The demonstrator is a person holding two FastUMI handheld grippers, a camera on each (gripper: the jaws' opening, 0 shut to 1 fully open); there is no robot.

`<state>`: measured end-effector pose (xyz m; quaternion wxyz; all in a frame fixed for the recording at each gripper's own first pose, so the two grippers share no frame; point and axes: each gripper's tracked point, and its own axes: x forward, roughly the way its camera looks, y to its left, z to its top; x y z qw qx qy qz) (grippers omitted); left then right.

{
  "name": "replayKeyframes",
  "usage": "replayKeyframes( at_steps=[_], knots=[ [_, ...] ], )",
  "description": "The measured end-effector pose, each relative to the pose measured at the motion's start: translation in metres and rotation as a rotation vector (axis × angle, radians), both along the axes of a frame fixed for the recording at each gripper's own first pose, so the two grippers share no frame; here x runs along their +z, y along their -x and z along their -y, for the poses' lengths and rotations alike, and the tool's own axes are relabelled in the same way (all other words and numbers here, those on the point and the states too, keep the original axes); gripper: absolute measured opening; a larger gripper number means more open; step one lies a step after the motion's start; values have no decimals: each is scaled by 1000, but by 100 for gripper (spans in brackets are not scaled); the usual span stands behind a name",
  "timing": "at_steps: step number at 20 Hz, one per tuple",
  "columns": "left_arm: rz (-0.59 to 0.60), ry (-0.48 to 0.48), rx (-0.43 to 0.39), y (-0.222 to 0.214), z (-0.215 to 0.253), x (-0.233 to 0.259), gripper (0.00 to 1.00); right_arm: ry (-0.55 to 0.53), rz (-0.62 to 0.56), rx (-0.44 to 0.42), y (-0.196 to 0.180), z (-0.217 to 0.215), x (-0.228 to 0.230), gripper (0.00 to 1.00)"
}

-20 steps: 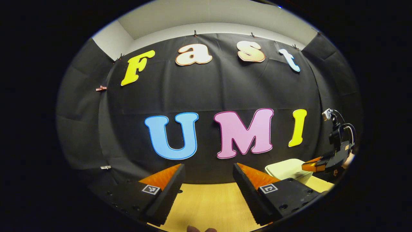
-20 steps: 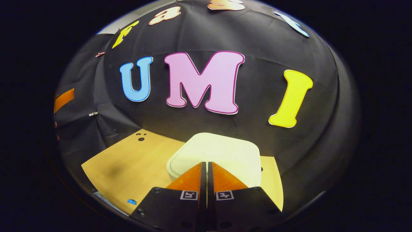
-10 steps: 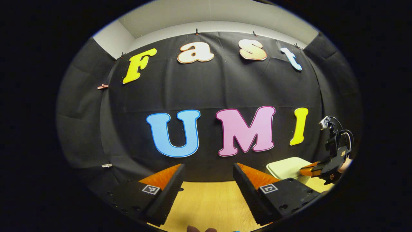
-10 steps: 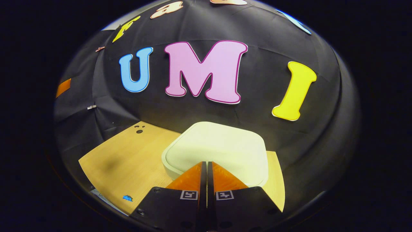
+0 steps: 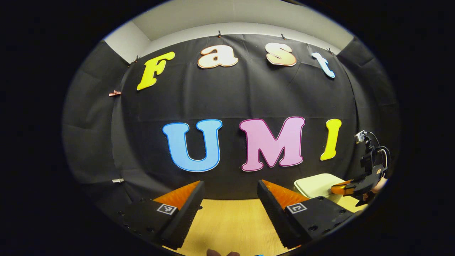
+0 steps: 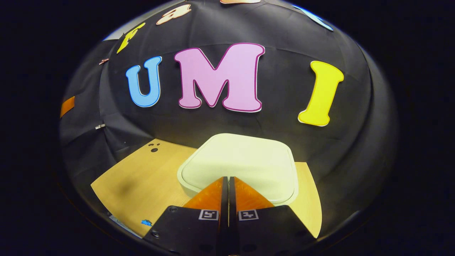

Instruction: Press the lid of the desktop garbage bin to open it, pick up the crumpled paper on the desktop and throw it into the bin, then pick up the pop can on the desktop and drop it into the bin, and finally close the garbage bin lid.

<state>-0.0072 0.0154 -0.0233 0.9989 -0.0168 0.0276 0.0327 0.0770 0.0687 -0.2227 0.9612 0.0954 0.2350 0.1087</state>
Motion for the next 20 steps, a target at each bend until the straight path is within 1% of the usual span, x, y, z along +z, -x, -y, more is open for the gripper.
replayKeyframes(
  at_steps=[5, 10, 13, 14, 16, 18, 19, 20],
  knots=[
    [2, 8, 4, 1, -2, -1, 96, 1, 132, -32, -7, 12, 42, 5],
    [-11, 29, -9, 2, 2, -6, 96, 15, 189, -33, -2, 16, 65, 5],
    [-17, 27, -13, 4, 3, -9, 96, 16, 196, -15, 5, 13, 67, 9],
    [-18, 22, -15, 3, 3, -10, 96, 20, 197, -12, 6, 13, 68, 11],
    [-29, 17, -31, 3, 5, -15, 96, 21, 200, -4, 11, 13, 70, 22],
    [-44, 14, -49, 4, 9, -22, 96, 16, 200, -1, 15, 12, 72, 28],
    [-56, 14, -61, 4, 12, -27, 96, 12, 203, 0, 19, 13, 74, 36],
    [-73, 18, -78, 4, 15, -36, 96, 7, 208, 2, 23, 12, 77, 42]
  ],
)
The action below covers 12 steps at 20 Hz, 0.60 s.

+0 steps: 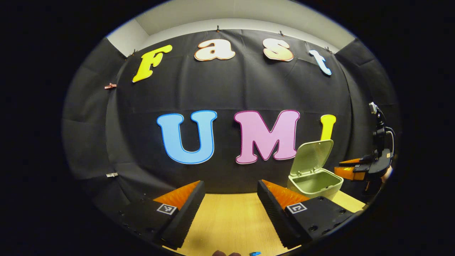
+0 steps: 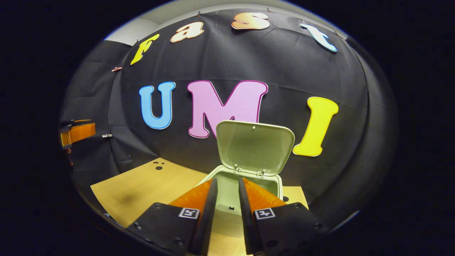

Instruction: Press the lid of the desktop garbage bin to open it, pick up the crumpled paper on the desktop and throw it into the bin, then pick up the pop can on the desktop and drop it into the bin, and finally close the garbage bin lid.

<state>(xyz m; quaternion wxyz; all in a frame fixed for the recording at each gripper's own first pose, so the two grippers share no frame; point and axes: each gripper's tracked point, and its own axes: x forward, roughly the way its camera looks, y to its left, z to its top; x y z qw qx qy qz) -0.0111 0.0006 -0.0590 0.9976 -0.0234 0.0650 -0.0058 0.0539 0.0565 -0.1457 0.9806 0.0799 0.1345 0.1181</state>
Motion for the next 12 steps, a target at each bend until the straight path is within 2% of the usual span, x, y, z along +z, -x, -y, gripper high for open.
replayKeyframes(
  at_steps=[3, 7, 10, 12],
  knots=[
    [-60, 23, -54, 0, 9, -30, 96, 12, 16, 10, 12, -1, 3, 60],
    [-181, 83, -97, 2, 15, -88, 95, 9, 8, 36, 33, -6, 3, 75],
    [-248, 136, -124, 12, 24, -134, 95, -11, -1, 47, 50, -10, 6, 78],
    [-291, 132, -155, 22, 31, -165, 95, -10, -5, 51, 61, -11, 5, 78]
  ],
)
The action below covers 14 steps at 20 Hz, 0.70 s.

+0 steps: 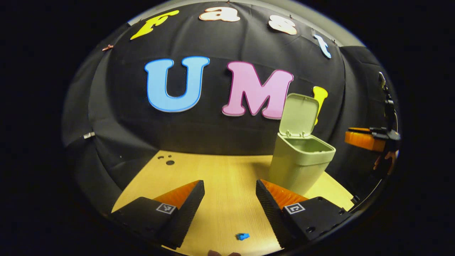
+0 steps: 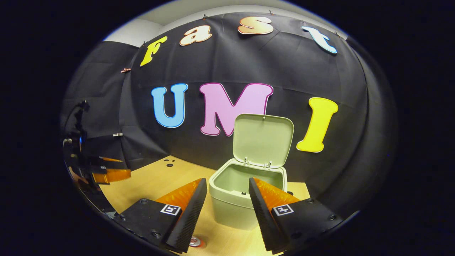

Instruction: Press the lid of the desktop garbage bin to open it, pick up the crumpled paper on the desktop and throw it into the bin, then pick up the pop can on the desktop and drop it into the bin, and finally close the garbage bin lid.

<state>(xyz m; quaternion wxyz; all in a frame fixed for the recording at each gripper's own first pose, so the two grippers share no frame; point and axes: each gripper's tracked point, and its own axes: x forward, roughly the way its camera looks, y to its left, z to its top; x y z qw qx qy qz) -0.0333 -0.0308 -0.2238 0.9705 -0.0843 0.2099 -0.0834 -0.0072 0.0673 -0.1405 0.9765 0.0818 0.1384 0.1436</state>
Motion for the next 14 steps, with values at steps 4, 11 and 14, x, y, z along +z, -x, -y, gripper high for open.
replayKeyframes(
  at_steps=[4, 11, 14],
  knots=[
    [-89, -35, -122, 23, 27, -62, 92, 9, -14, -6, 17, 3, -3, 78],
    [-235, -89, -281, 50, 56, -135, 91, 11, -48, -26, 37, 9, -8, 78],
    [-302, -118, -341, 62, 65, -168, 90, 6, -61, -35, 41, 10, -10, 78]
  ],
)
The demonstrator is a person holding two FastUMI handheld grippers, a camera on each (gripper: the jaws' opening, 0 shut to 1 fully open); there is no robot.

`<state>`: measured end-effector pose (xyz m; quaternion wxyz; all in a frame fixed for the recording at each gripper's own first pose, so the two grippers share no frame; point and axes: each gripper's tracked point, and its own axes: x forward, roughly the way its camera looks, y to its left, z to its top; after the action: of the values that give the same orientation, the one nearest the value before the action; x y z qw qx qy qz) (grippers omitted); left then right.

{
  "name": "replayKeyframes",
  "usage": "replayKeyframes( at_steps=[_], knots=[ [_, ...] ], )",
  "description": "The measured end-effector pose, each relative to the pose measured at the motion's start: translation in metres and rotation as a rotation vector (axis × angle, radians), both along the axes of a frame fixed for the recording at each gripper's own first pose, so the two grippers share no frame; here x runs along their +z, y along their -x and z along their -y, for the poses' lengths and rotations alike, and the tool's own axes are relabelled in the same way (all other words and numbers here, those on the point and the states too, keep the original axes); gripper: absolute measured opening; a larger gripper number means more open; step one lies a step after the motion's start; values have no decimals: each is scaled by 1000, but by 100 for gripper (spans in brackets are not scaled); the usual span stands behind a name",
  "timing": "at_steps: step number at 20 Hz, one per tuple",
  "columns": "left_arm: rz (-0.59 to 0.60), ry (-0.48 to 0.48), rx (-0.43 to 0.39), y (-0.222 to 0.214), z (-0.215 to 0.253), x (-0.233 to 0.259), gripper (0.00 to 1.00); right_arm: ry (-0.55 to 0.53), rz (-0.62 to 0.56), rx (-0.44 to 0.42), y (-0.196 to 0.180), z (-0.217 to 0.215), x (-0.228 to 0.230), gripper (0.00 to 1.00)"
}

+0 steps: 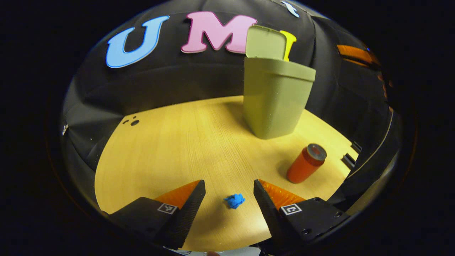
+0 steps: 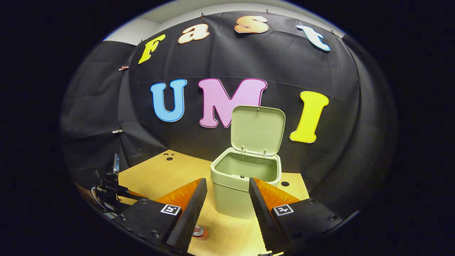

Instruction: Press the lid of the desktop garbage bin to open it, pick up the crumpled paper on the desktop and throw it into the bin, then pick up the pop can on the desktop and drop it into the bin, and finally close the garbage bin lid.

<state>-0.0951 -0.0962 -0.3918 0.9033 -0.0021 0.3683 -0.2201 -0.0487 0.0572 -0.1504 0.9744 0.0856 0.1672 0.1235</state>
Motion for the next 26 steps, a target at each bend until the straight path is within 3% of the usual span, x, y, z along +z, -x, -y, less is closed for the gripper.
replayKeyframes(
  at_steps=[4, 9, 12, 16, 17, 20, 22, 23, 24, 25, 26],
  knots=[
    [-68, -53, -45, 8, 4, -36, 88, 1, -10, -7, 5, 0, 0, 78],
    [-118, -62, -80, 8, 16, -58, 72, -2, -20, -19, 10, 1, 2, 78],
    [-135, -74, -97, 8, 21, -68, 68, 9, -33, -24, 14, 4, -2, 78],
    [-172, -97, -92, 9, 19, -80, 57, 6, -58, -29, 19, 6, -9, 78],
    [-179, -100, -90, 9, 19, -82, 50, 5, -63, -29, 20, 6, -10, 78],
    [-188, -90, -83, 8, 21, -83, 47, 11, -67, -29, 20, 7, -12, 78],
    [-188, -74, -84, 7, 21, -79, 35, 7, -70, -25, 19, 6, -14, 78],
    [-176, -69, -80, 3, 19, -74, 43, 2, -73, -22, 19, 5, -16, 78],
    [-160, -57, -72, 0, 19, -67, 38, -2, -75, -19, 18, 4, -17, 78],
    [-145, -39, -66, -4, 19, -58, 42, -3, -75, -13, 17, 2, -17, 78],
    [-128, -22, -57, -9, 18, -49, 38, -1, -76, -7, 16, 1, -19, 78]
  ],
)
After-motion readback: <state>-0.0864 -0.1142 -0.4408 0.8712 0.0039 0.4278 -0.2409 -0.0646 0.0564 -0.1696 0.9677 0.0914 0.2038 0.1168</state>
